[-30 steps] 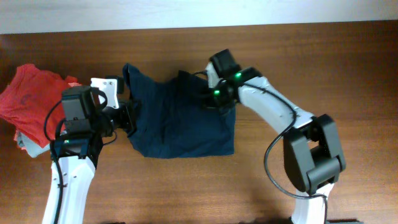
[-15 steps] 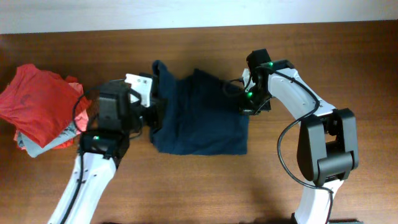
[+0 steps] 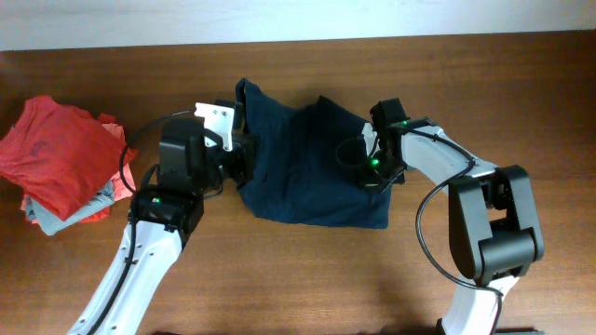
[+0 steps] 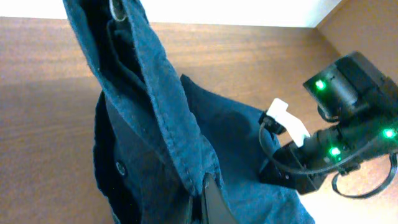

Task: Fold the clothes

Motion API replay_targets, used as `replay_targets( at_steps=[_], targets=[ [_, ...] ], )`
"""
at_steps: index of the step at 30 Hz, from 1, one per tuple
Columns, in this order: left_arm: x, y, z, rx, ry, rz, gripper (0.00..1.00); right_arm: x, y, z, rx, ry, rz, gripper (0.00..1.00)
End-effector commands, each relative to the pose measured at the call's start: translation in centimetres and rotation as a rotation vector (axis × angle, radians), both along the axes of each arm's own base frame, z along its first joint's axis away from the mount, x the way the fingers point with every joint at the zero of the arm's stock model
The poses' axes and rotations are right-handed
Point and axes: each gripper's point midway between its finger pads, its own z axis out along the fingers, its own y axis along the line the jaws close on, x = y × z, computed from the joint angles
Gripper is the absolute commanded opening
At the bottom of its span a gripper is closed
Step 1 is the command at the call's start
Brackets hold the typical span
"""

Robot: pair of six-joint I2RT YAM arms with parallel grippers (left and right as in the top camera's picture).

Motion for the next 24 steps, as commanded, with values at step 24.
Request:
replay_targets(
  at_steps=[24],
  targets=[
    [2.0,-9.5,-3.3,-0.011,-0.072,-0.138,0.01,-7.5,8.9,-3.4,0.023,0.154,0.155,0.05]
  ],
)
